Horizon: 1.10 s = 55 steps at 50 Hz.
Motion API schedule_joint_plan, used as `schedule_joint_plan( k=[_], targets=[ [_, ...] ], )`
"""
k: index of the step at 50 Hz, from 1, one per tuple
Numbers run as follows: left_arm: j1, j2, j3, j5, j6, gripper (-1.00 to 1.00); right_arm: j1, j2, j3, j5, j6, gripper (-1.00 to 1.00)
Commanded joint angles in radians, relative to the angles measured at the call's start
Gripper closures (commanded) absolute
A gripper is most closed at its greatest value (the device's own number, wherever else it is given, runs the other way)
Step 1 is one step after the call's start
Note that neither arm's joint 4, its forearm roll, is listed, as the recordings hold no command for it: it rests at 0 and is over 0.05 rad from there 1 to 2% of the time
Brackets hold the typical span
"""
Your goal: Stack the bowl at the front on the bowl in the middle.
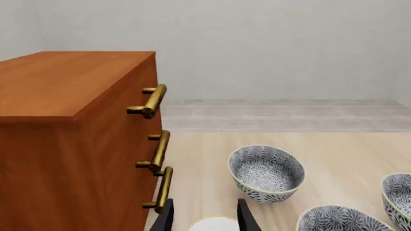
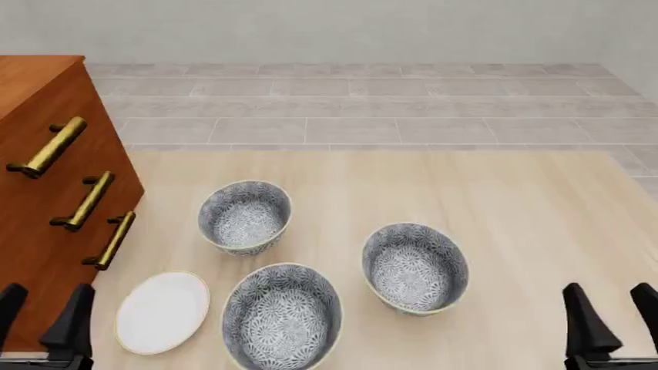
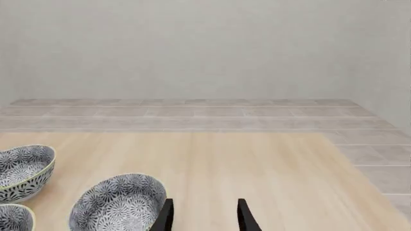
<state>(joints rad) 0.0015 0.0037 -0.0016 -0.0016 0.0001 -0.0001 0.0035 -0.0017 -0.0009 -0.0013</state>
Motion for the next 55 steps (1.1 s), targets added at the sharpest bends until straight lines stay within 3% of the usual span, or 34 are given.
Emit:
schedule_joint_plan(
  k=[1,24,28,31,32,43,50,51,55],
  targets=[
    [0.004,0.008,-0.009,0.004,-0.002,-1.00,-0.003,0.001,-0.005,0.008,-0.010,-1.00],
    [-0.003,0.068,-0.005,-0.043,-0.004,-1.00,0.038,0.040,-0.027,0.016,-0.035,-1.00],
    [-0.003,0.067,-0.005,-0.042,-0.002,-1.00,0.064,0.205,-0.044,-0.084,-0.011,-1.00],
    [-0.005,0.068,-0.004,-0.042,-0.001,-1.00,0.102,0.265,-0.045,-0.133,-0.051,-1.00],
    [-0.005,0.074,-0.003,-0.047,0.000,-1.00,0.108,0.294,-0.052,-0.145,-0.040,-1.00],
    [-0.005,0.075,-0.006,-0.046,-0.002,-1.00,0.222,0.452,-0.168,-0.137,-0.034,-1.00],
    [-0.003,0.081,-0.007,-0.052,-0.004,-1.00,0.320,0.670,-0.276,-0.167,0.006,-1.00],
    [-0.002,0.082,-0.006,-0.053,-0.004,-1.00,0.354,0.720,-0.295,-0.167,0.044,-1.00],
    [0.002,0.086,-0.008,-0.057,-0.002,-1.00,0.406,0.827,-0.379,-0.144,0.038,-1.00]
  ],
)
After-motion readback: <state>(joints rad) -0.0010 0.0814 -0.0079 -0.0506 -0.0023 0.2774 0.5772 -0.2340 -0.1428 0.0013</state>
